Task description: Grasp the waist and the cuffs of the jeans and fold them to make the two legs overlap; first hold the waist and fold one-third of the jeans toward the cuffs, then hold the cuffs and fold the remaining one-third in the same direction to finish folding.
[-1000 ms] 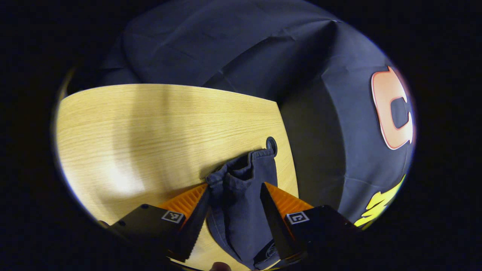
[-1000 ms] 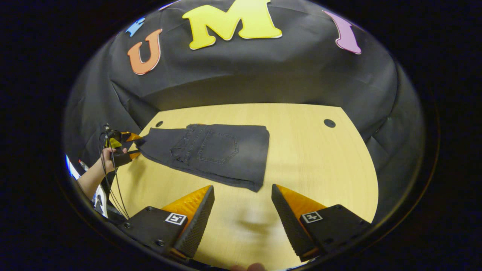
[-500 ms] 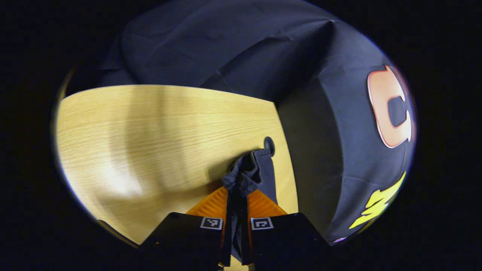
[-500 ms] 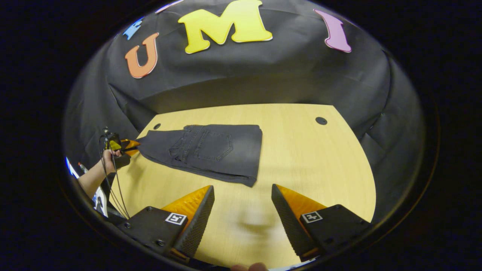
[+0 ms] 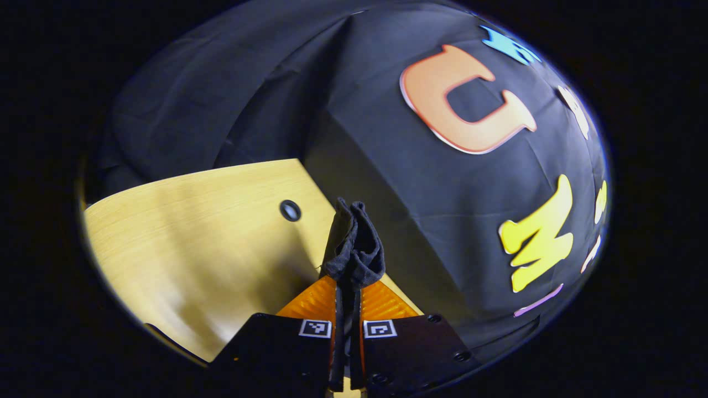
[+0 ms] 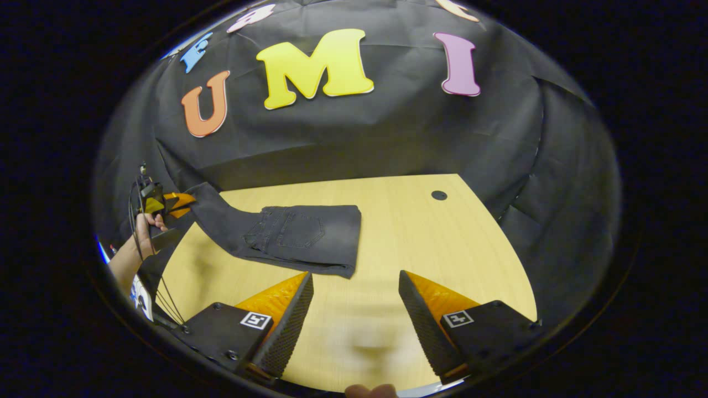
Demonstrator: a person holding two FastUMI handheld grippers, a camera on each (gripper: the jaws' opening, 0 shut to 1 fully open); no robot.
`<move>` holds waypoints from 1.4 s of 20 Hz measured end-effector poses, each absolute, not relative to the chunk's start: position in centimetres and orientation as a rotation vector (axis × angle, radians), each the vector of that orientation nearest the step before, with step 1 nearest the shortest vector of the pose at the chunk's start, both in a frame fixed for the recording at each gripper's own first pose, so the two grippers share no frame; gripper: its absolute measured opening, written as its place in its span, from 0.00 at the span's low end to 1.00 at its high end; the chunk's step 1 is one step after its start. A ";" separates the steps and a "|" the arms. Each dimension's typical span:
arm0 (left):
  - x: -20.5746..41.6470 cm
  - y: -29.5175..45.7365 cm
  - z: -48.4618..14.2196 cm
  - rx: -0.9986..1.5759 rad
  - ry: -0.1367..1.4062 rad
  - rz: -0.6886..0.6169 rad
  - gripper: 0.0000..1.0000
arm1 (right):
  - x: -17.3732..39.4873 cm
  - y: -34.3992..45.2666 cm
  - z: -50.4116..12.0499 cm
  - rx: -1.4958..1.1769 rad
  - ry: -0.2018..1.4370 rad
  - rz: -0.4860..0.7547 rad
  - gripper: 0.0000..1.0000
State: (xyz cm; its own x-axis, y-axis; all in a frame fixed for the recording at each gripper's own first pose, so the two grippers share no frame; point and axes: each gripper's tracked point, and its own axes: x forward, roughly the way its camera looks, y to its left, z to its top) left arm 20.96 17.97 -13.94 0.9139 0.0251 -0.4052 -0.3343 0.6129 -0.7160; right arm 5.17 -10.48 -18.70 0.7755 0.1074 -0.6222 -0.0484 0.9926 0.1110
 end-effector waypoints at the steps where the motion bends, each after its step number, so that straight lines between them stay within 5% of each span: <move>1: 21.3 15.6 -13.0 -0.874 0.363 0.188 0.07 | 4.4 -11.1 -18.6 0.097 0.676 0.074 0.96; 9: 21.6 -6.3 -10.6 -0.676 0.393 -0.105 0.07 | -0.5 -18.6 -17.7 0.133 0.642 -0.078 0.96; 18: 20.7 -15.6 -22.5 -0.487 0.638 -0.073 0.08 | -1.5 -25.5 -20.6 0.177 0.715 -0.201 0.96; 23: 20.6 -16.2 -26.8 -0.434 0.743 -0.017 0.24 | 0.1 -25.0 -20.6 0.178 0.711 -0.173 0.93; 24: 20.3 -16.6 -26.6 -0.428 0.746 -0.022 0.41 | 0.5 -24.9 -20.5 0.176 0.705 -0.167 0.93; 25: 20.4 -16.8 -26.4 -0.415 0.744 -0.023 0.27 | 0.7 -24.8 -20.5 0.177 0.704 -0.162 0.93; 26: 20.4 -16.7 -26.4 -0.400 0.747 -0.021 0.48 | 0.8 -24.7 -20.5 0.181 0.706 -0.161 0.93; 27: 20.1 -16.5 -26.4 -0.390 0.753 -0.013 0.58 | 0.9 -24.5 -20.4 0.187 0.704 -0.158 0.96; 28: 19.8 -16.4 -26.5 -0.386 0.760 -0.008 0.49 | 1.0 -24.3 -20.3 0.191 0.701 -0.157 0.93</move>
State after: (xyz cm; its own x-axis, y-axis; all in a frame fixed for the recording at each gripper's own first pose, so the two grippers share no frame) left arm 19.84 -16.41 -26.46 0.7283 -0.1451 -0.6697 -0.1311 0.9298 -0.3440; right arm 0.98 -24.35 -20.31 0.7539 -0.0792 -0.6522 0.2066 0.9709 0.1210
